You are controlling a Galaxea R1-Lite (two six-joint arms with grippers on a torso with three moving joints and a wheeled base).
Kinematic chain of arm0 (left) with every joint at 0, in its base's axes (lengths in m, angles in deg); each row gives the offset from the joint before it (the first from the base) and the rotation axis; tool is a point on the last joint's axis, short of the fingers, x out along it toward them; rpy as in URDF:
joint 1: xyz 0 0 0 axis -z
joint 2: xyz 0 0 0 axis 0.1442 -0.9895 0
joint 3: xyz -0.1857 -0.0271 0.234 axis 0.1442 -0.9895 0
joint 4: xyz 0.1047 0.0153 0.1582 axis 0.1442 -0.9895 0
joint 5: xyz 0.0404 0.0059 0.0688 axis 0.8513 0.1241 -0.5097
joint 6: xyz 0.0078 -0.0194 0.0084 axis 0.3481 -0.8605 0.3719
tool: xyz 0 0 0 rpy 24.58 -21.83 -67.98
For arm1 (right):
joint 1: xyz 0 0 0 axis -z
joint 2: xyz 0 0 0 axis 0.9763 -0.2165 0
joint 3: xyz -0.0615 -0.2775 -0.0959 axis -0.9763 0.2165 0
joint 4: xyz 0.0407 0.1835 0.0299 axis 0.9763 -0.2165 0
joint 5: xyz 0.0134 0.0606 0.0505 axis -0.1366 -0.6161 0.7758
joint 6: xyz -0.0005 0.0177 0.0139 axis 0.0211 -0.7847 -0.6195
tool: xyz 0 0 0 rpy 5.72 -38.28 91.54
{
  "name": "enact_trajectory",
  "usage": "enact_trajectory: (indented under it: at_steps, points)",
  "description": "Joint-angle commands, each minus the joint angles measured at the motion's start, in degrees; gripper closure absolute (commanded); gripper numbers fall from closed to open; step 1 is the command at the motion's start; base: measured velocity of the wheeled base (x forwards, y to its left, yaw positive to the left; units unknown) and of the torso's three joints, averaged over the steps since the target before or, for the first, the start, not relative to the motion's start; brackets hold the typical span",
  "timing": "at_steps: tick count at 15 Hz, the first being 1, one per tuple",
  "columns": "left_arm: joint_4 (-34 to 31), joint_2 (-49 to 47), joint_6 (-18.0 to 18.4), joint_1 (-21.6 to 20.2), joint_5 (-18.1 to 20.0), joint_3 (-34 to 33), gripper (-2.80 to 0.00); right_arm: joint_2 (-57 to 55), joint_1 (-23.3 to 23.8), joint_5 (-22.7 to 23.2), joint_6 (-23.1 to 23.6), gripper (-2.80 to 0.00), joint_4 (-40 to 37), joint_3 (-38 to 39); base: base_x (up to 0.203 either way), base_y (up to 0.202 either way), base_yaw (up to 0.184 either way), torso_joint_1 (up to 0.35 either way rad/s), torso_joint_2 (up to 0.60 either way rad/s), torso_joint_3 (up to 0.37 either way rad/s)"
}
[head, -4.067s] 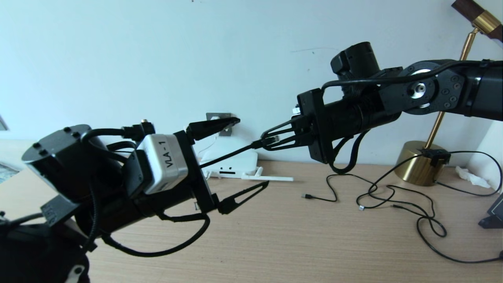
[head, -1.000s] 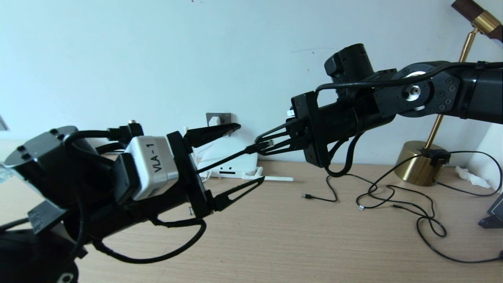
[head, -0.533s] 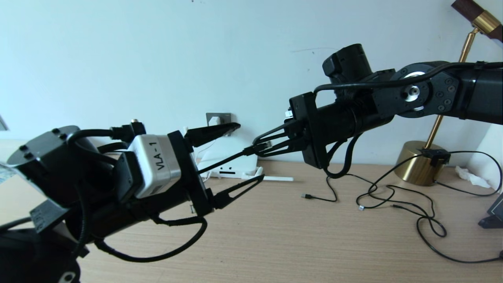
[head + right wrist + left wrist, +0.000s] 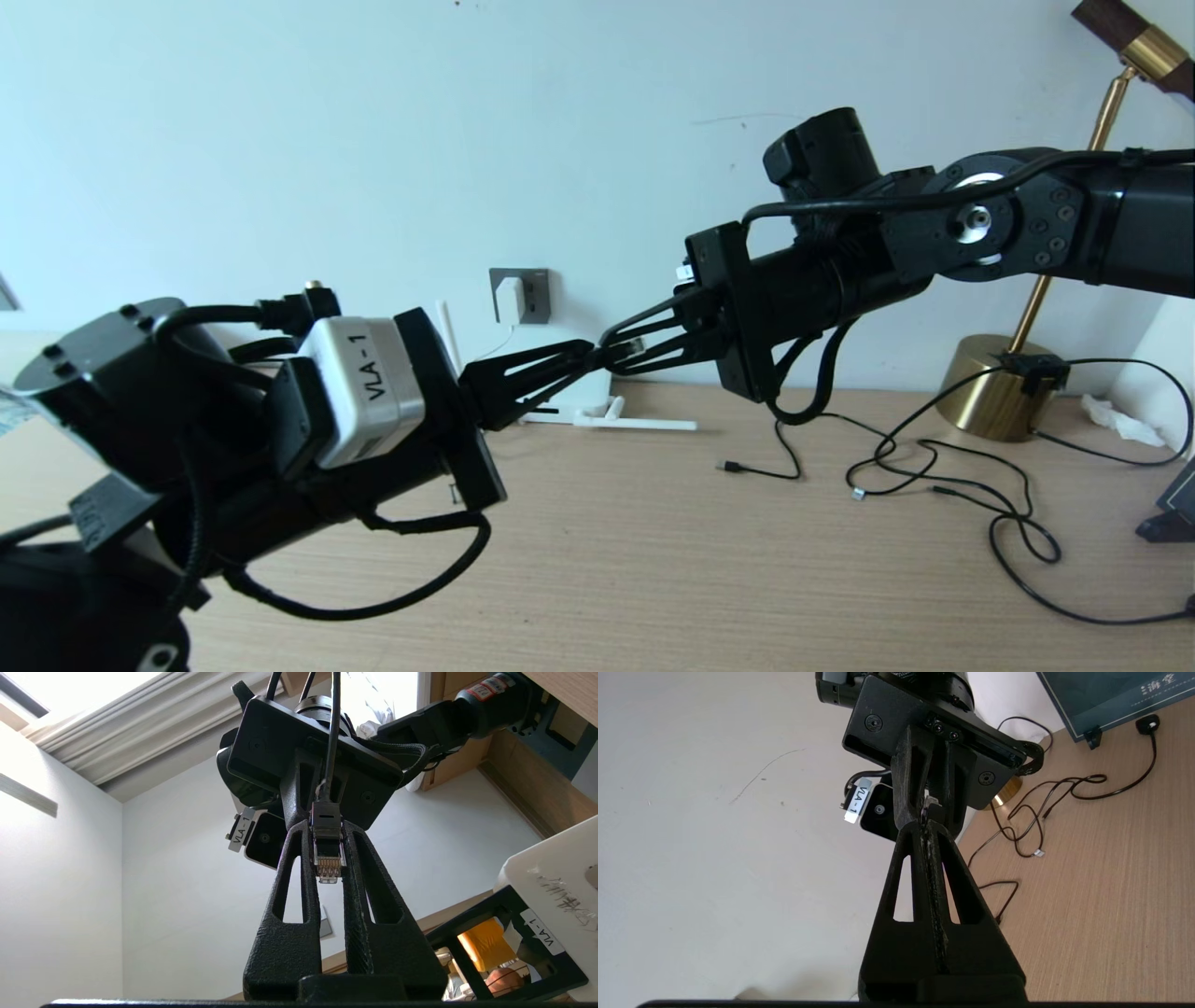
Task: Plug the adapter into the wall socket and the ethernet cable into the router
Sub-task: Hand it to the other hand
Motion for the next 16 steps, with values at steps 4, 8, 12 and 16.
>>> enact_trajectory:
  at_steps: [4,8,12,16]
  points:
    - [0.23,-0.11,0.29,0.02,0.18,-0.36,0.0,0.07,-0.03,0.43,-0.33,0.0,-0.06,-0.02,0.0,0.0,0.0,0.0,0.0,0.0]
    - [0.23,0.06,0.29,0.02,0.18,-0.46,0.0,0.07,-0.03,0.34,-0.33,0.0,-0.06,0.07,0.0,0.0,0.0,0.0,0.0,0.0]
    - [0.23,0.15,0.2,0.02,0.18,-0.71,-2.8,0.07,-0.03,0.43,-0.33,0.0,-0.06,-0.02,0.0,0.0,0.0,0.0,0.0,0.0]
    - [0.23,0.24,0.22,0.02,0.18,-0.45,-2.8,0.16,-0.03,0.43,-0.33,0.0,-0.06,0.07,0.0,0.0,0.0,0.0,0.0,0.0]
